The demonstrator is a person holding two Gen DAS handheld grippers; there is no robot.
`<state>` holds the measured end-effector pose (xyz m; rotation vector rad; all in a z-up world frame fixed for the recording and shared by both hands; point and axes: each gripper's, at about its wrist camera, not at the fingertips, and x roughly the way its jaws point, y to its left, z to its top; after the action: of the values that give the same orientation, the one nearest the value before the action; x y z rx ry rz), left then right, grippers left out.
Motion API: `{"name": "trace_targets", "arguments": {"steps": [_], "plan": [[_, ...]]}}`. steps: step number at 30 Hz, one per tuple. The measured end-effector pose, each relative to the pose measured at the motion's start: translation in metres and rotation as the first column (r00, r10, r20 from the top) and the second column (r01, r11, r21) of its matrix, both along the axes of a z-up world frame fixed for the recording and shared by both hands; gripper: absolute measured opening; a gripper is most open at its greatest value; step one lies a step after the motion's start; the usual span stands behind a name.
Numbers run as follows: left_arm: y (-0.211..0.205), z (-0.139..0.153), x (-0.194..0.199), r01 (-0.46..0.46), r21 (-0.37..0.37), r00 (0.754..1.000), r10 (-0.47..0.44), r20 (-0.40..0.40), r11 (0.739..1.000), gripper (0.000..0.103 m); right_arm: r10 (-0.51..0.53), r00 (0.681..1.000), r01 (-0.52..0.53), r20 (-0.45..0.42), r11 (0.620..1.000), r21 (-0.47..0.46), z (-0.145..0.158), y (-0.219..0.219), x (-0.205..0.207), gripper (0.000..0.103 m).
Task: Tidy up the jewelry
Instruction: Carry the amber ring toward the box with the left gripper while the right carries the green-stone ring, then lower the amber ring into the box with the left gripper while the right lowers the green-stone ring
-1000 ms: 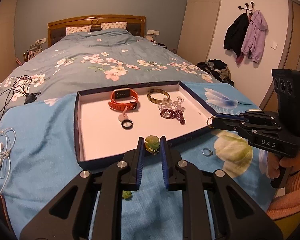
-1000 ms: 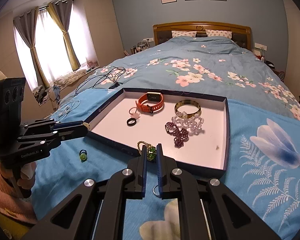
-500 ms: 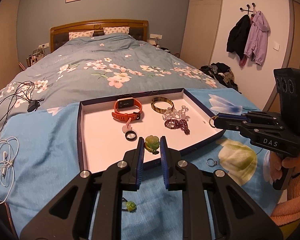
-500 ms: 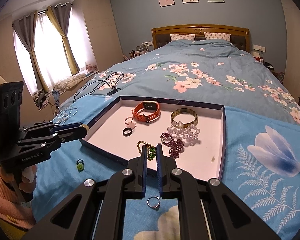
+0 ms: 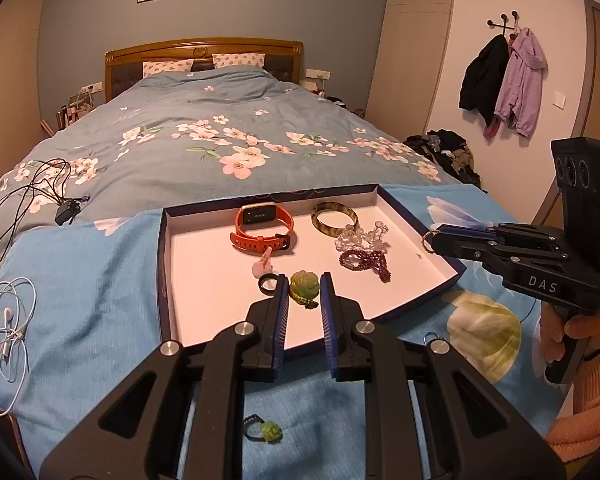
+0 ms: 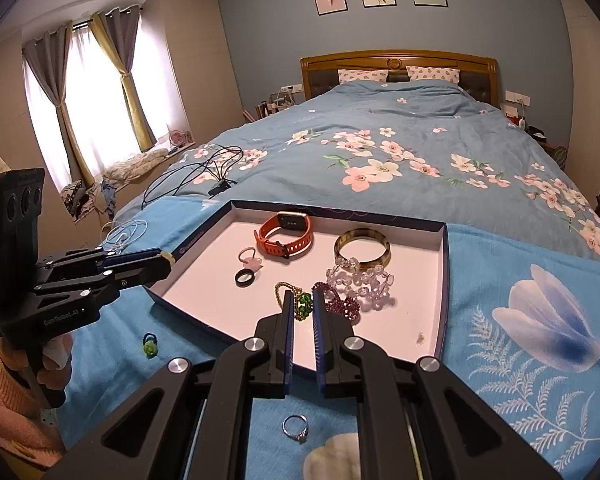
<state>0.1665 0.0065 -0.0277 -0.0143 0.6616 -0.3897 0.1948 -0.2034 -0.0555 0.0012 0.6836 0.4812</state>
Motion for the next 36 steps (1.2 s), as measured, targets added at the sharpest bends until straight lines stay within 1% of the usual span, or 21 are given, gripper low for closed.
{"name": "trace_targets", "arguments": {"steps": [19,26,36], "plan": [[-0.002,-0.001,0.014,-0.011,0.012,1.0,0.011,-0.002,1.0,0.016,-0.009,1.0,0.009,-0.007,1.0,-0.006,-0.003,0.0,0.013,0.007],[-0.002,-0.002,0.021,-0.014,0.011,1.0,0.014,-0.008,1.0,0.016,-0.015,1.0,0.015,-0.012,1.0,-0.014,-0.007,-0.003,0.025,0.007],[-0.005,-0.007,0.028,-0.015,0.02,1.0,0.015,-0.012,1.0,0.016,-0.015,1.0,0.015,-0.012,1.0,-0.015,-0.007,-0.003,0.026,0.007]]}}
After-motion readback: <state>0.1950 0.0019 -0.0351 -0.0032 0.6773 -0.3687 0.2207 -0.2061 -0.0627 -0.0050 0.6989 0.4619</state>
